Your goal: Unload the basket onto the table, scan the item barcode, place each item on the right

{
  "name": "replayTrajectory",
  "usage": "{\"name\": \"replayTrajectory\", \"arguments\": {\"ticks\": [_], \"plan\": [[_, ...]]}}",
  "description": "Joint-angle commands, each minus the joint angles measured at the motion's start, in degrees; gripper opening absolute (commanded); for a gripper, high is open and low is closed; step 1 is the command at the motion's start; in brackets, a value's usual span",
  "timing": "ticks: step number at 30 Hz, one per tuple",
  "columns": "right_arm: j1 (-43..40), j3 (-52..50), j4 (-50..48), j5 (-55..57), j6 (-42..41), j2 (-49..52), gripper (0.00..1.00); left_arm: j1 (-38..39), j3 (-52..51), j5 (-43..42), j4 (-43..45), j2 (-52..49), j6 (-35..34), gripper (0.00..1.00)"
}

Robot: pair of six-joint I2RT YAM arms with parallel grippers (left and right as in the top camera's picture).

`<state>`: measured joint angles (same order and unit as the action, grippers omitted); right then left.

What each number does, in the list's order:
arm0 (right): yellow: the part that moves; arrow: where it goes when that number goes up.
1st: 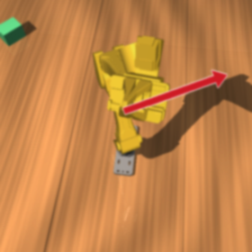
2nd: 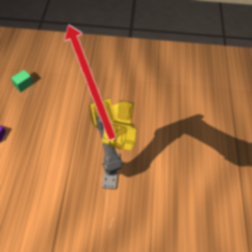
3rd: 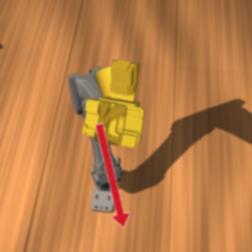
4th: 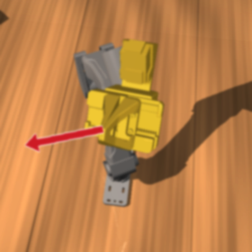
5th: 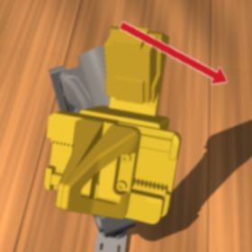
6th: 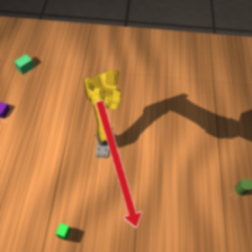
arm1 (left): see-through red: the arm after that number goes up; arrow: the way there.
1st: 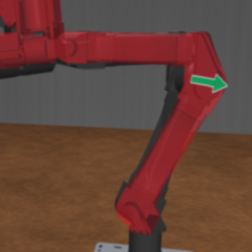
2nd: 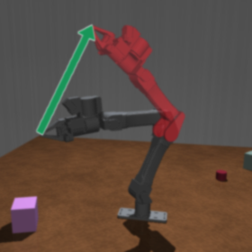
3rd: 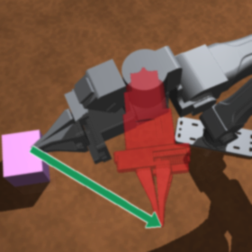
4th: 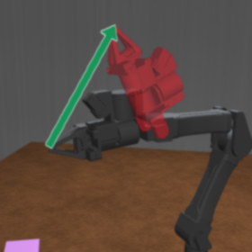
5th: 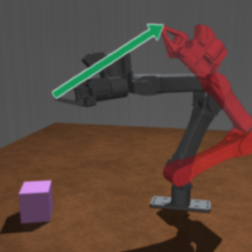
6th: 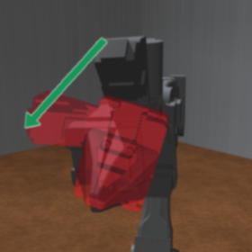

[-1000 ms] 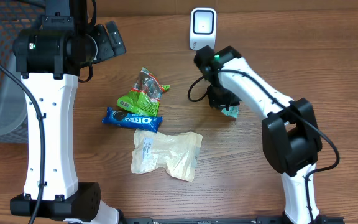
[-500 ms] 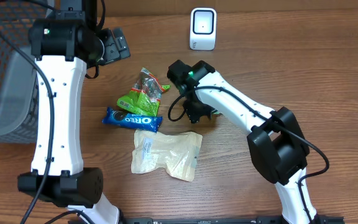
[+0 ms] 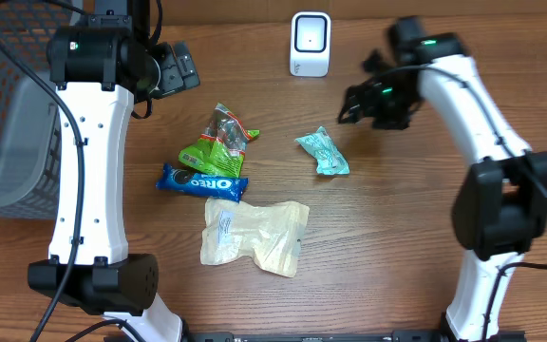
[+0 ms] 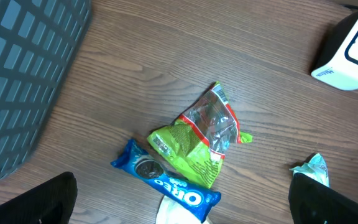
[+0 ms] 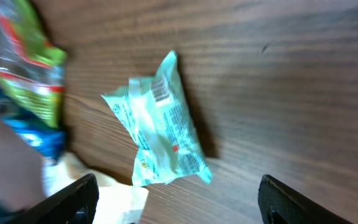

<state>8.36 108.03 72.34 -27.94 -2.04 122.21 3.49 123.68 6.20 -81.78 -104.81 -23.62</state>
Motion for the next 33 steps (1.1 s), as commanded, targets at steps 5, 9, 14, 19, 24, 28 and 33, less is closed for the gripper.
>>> {"name": "replayTrajectory", "arguments": {"ticks": [5, 9, 14, 19, 24, 28, 33], "plan": [[-1.7, -13.5, -4.4, -19.6, 12.6, -1.6, 0.82, -0.1, 0.2, 0.1, 0.4, -0.6, 0.9, 1.0], [-0.2, -19.3, -10.7, -19.7, 11.1, -1.6, 0.83, -0.1, 0.2, 0.2, 0.5, -0.6, 0.9, 1.0], [1.9, -25.3, -20.2, -19.7, 3.0, -1.6, 0.82, -0.1, 0.2, 0.2, 0.2, -0.6, 0.9, 1.0], [4.0, -26.9, -24.8, -16.7, -4.3, -1.6, 0.72, -0.1, 0.2, 0.2, 0.1, -0.6, 0.9, 1.0], [5.1, -26.9, -27.3, -10.2, -14.8, -1.6, 0.63, -0.1, 0.2, 0.1, 0.1, -0.6, 0.9, 1.0], [7.0, -26.9, -31.5, -6.6, -22.0, -1.6, 0.57, -0.1, 0.2, -0.2, -0.1, -0.6, 0.9, 1.0], [10.2, -26.9, -33.3, -2.4, -26.3, -1.7, 0.29, -0.1, 0.2, -0.3, -1.0, -0.6, 0.9, 1.0]]}}
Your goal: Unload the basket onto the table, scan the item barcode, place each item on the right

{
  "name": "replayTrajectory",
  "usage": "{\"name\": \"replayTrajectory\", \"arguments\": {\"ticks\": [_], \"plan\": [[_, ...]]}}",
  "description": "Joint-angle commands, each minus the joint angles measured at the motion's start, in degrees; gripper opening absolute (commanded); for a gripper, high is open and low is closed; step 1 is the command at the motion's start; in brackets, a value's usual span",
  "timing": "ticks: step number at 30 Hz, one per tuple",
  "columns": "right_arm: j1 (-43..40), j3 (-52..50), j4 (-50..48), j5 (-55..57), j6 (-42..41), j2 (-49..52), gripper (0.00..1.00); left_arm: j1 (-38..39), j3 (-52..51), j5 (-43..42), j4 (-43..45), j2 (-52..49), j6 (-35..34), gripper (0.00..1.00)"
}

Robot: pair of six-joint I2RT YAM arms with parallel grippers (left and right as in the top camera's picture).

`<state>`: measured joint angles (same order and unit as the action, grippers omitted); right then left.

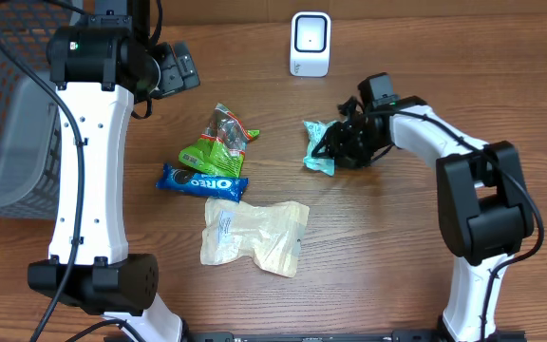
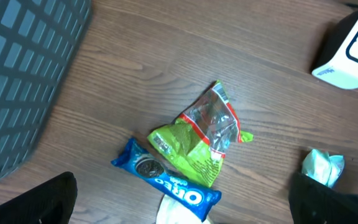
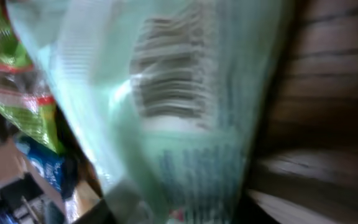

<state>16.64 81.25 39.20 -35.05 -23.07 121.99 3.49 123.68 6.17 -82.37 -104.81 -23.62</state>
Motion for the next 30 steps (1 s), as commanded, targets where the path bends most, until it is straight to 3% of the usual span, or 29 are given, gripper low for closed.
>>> {"name": "replayTrajectory", "arguments": {"ticks": [1, 3, 7, 20, 25, 30], "plan": [[2.1, -0.1, -0.1, 4.6, -5.3, -1.4, 0.22, -0.1, 0.2, -0.2, -0.6, -0.6, 0.9, 1.0], [2.1, 0.4, 1.0, 4.6, -5.3, -1.5, 0.15, -0.1, 0.2, -0.2, -0.8, -0.6, 0.9, 1.0], [1.8, 2.8, 6.1, 5.4, -1.6, -2.0, 0.09, -0.1, 0.2, -0.3, -0.8, -0.6, 0.9, 1.0], [7.1, 19.9, 28.7, 26.5, 26.9, -11.2, 0.07, -0.1, 0.2, -0.2, 0.0, -0.6, 0.9, 1.0], [10.5, 24.3, 34.0, 26.7, 38.4, -13.1, 0.04, -0.1, 0.2, -0.2, 0.0, -0.6, 0.9, 1.0], [12.7, 27.6, 39.8, 26.7, 44.9, -14.0, 0.04, -0.1, 0.2, -0.2, -0.1, -0.6, 0.9, 1.0]]}}
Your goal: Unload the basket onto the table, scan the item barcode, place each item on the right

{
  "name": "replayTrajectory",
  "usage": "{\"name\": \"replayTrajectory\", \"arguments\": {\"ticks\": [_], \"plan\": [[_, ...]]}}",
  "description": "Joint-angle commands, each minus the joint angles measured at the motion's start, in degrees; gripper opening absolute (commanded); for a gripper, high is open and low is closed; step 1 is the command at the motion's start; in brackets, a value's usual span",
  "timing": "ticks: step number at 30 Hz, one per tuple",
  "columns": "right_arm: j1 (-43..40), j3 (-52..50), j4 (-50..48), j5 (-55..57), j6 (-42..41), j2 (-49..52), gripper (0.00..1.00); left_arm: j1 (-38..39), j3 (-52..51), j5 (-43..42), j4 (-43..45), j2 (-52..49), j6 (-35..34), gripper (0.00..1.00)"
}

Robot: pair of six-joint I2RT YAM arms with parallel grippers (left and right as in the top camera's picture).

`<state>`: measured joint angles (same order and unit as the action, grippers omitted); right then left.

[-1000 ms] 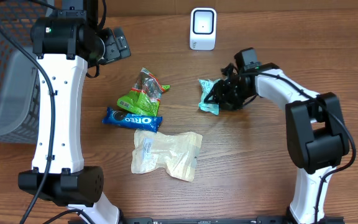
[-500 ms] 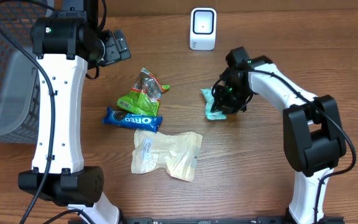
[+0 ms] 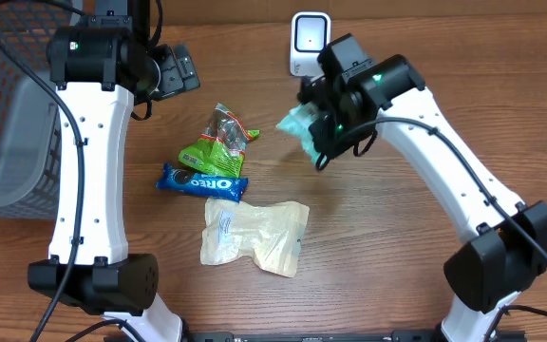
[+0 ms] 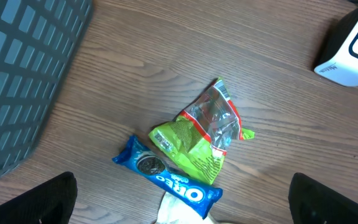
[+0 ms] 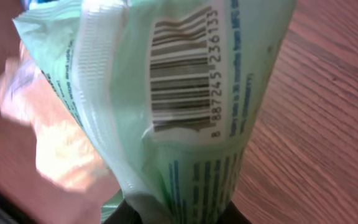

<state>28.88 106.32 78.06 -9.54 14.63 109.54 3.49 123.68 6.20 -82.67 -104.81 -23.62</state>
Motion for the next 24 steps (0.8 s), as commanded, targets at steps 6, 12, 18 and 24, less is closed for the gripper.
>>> {"name": "replayTrajectory", "arguments": {"ticks": [6, 12, 18, 24], "plan": [[2.5, 8.0, 6.6, 0.9, 12.7, -2.2, 0.04, -0.1, 0.2, -0.3, 0.2, -0.6, 0.9, 1.0], [3.9, 10.1, 6.4, 0.9, 17.2, -4.4, 0.04, -0.1, 0.2, -0.3, 0.2, -0.6, 0.9, 1.0], [4.0, 10.4, 5.6, 0.0, 20.1, -8.9, 0.04, -0.1, 0.2, -0.3, 0.2, -0.6, 0.9, 1.0], [3.9, 10.4, 4.8, -4.8, 26.2, -15.2, 0.04, -0.1, 0.2, -0.3, 0.2, -0.6, 0.9, 1.0]]}}
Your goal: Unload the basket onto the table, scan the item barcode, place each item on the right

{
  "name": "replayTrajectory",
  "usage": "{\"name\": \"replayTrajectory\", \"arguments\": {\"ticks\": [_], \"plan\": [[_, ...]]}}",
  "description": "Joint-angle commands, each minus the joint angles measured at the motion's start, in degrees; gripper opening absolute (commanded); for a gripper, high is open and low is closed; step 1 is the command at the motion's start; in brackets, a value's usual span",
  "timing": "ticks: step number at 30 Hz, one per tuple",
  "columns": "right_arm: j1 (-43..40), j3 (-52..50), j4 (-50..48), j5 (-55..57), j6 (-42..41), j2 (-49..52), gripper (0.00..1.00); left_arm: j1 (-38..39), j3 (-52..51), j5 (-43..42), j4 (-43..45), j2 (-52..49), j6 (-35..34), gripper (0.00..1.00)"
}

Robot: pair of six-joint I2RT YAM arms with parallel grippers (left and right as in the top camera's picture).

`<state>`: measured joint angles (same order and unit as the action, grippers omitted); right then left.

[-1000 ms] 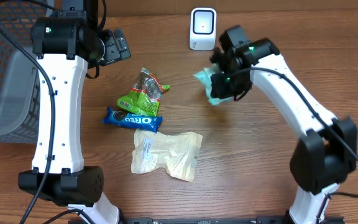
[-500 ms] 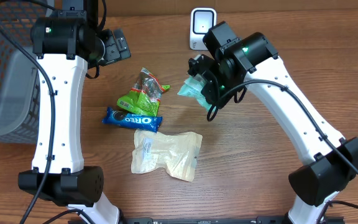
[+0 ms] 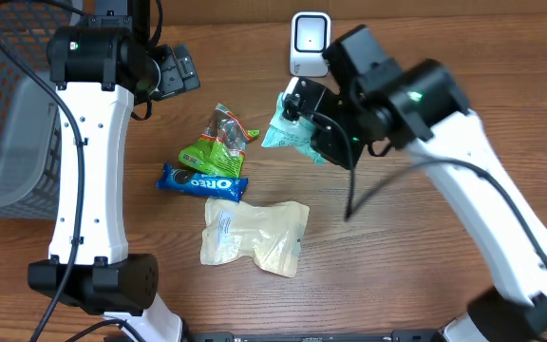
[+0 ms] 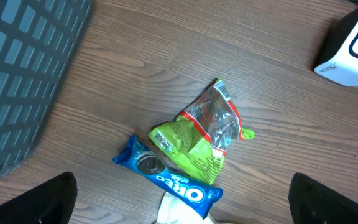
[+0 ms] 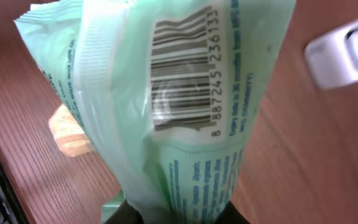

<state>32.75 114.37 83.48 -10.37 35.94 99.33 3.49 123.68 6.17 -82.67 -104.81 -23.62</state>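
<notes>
My right gripper (image 3: 304,123) is shut on a pale green packet (image 3: 283,132), held above the table a little in front of the white barcode scanner (image 3: 310,43). In the right wrist view the packet (image 5: 166,106) fills the frame with its barcode facing the camera, and the scanner (image 5: 345,51) shows blurred at the upper right. My left gripper (image 4: 182,205) hangs open high above the back left of the table with nothing in it; the scanner (image 4: 353,50) sits at the right edge of its view.
On the table lie a green snack bag (image 3: 218,141), a blue Oreo pack (image 3: 202,182) and a clear whitish pouch (image 3: 254,235). A grey mesh basket (image 3: 8,114) stands at the left edge.
My right gripper has carried the green packet slightly left and closer to the scanner; the scanner now shows in the right wrist view. The left arm has not moved.
The green packet lay on the table with my right gripper open above it. Then the gripper was down at the packet. After that it held the packet lifted in front of the scanner, and now holds it slightly nearer.
</notes>
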Motion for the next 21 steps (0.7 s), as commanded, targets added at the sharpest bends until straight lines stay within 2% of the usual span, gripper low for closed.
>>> {"name": "replayTrajectory", "arguments": {"ticks": [1, 6, 21], "plan": [[0.0, 2.4, -0.7, -4.7, 5.8, -5.9, 0.04, -0.1, 0.2, -0.2, 0.2, -0.6, 0.9, 1.0], [0.0, 2.4, -0.9, -7.7, 9.3, -8.7, 0.04, -0.1, 0.2, -0.2, 0.2, -0.6, 0.9, 1.0], [-0.3, 0.6, -2.5, -7.8, 9.5, -8.6, 0.04, -0.1, 0.2, -0.2, 0.2, -0.6, 0.9, 1.0]]}}
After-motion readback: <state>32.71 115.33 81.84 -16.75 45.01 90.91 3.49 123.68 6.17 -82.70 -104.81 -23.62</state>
